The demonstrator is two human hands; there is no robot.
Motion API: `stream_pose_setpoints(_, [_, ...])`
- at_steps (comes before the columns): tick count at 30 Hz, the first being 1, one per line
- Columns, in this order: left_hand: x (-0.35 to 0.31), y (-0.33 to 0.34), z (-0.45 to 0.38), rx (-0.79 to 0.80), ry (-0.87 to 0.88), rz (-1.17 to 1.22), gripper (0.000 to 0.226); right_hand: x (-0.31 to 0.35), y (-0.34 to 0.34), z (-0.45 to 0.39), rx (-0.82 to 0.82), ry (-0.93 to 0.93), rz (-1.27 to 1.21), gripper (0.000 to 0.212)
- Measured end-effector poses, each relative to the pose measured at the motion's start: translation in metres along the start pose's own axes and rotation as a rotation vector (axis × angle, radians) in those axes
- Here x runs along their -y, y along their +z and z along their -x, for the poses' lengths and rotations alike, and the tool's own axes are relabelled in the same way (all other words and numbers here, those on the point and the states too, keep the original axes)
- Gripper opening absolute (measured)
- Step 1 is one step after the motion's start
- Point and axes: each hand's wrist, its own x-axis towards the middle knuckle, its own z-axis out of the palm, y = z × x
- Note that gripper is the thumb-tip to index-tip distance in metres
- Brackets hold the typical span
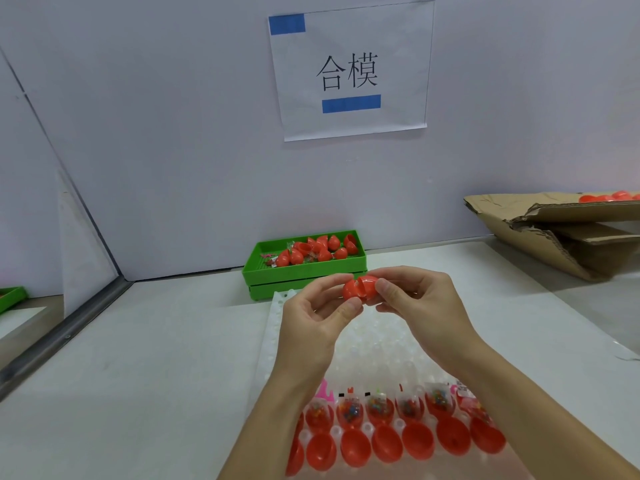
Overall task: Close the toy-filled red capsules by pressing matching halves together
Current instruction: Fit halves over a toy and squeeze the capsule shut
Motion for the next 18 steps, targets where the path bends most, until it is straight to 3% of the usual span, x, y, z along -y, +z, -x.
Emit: stream_pose_setpoints(18, [-0.0081, 0.0032, 0.0018, -0.034, 0.132, -0.165, 0.036, 0.0032, -0.0004, 0.0009, -0.028, -0.032, 0.001, 0.021])
